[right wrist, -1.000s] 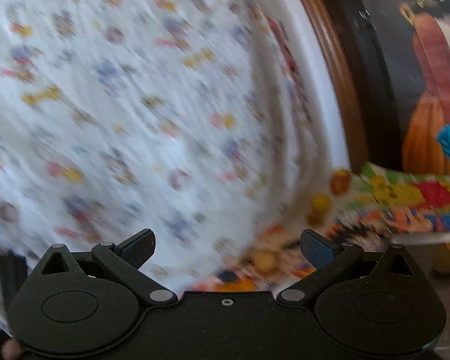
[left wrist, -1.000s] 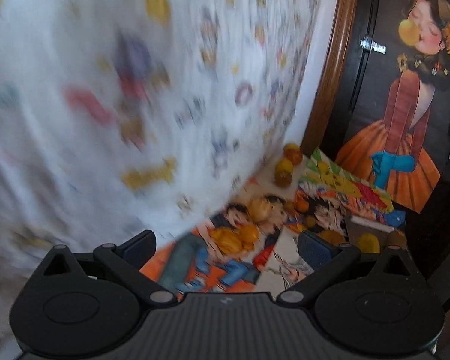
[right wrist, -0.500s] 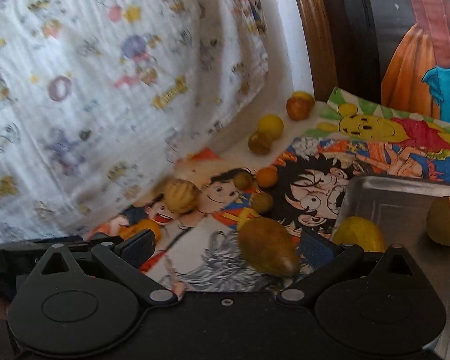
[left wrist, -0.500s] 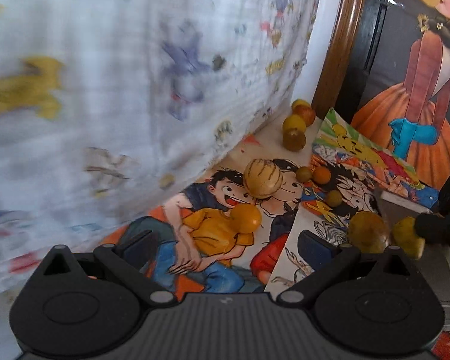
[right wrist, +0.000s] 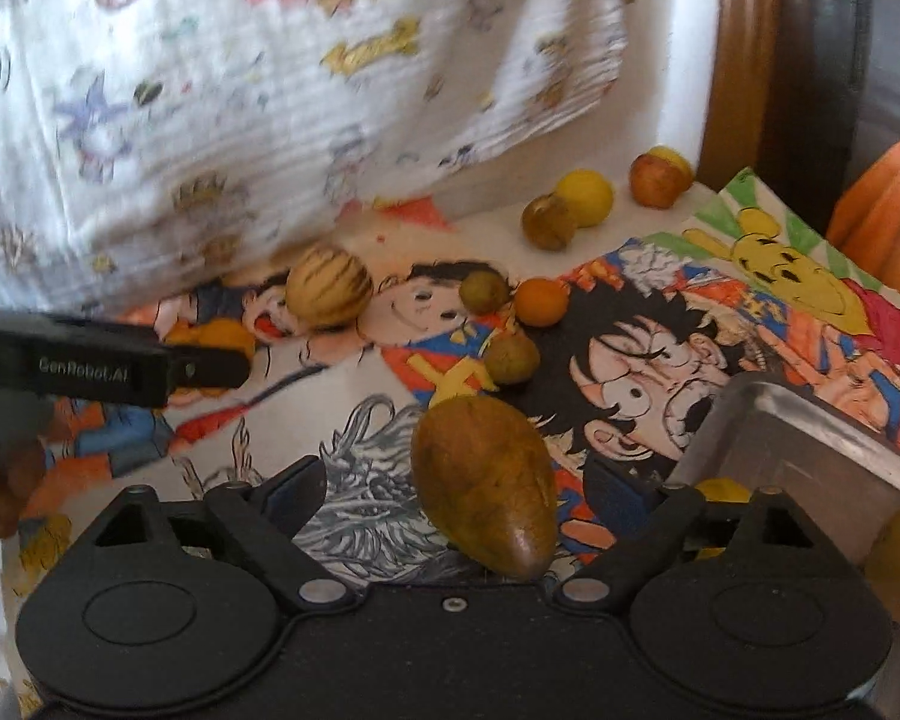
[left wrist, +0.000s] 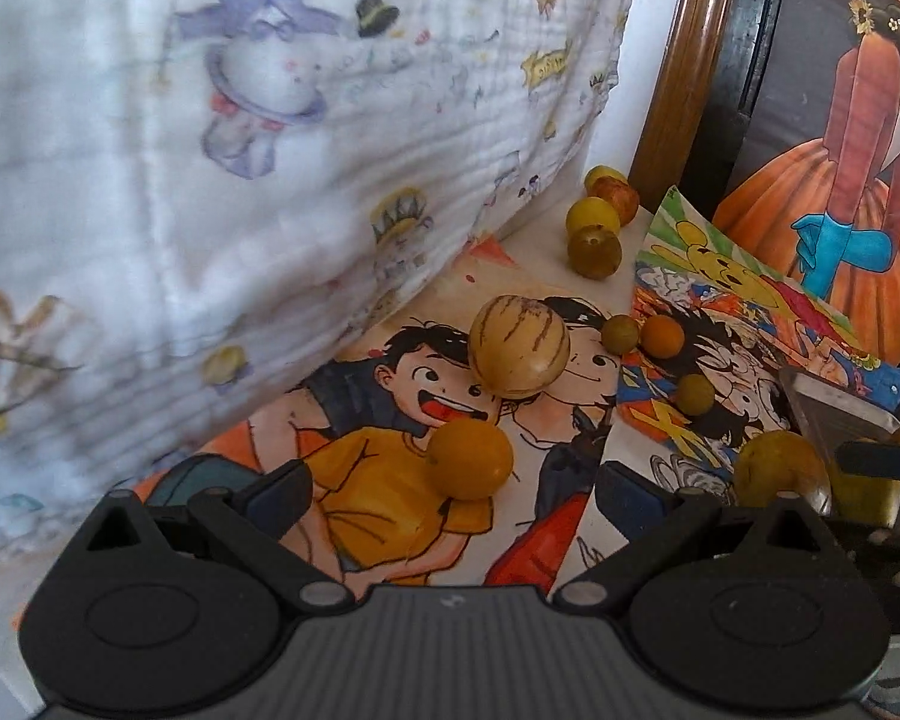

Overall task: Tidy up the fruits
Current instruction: 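Grasp the orange with the left tool while the right tool grasps the long brown pear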

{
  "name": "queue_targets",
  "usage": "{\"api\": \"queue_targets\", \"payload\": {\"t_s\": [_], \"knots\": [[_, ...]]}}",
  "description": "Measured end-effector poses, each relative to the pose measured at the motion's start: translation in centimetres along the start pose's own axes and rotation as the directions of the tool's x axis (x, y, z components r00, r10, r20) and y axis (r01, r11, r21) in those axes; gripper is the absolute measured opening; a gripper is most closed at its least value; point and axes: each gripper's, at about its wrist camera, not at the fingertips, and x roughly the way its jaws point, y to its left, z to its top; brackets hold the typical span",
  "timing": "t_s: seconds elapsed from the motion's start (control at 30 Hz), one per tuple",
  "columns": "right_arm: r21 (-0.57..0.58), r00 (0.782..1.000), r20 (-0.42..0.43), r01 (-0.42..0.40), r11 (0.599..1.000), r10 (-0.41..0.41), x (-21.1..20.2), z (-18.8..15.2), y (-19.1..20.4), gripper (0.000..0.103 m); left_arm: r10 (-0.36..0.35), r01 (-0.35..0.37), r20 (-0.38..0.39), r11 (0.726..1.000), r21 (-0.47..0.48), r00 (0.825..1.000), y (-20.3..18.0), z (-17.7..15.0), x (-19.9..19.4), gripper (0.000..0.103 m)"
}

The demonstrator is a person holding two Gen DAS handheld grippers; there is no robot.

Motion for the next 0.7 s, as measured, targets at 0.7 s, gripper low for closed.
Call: {"api": "queue_targets", "payload": {"t_s": [0.7], "knots": [[0.005, 0.999, -0.015, -0.035, 0.999, 0.036, 1.8, -0.7, -0.2, 0.061, 0.002, -0.002, 0.009, 0.997, 0.075, 1.000, -1.9, -0.2, 2.0, 0.063]]}}
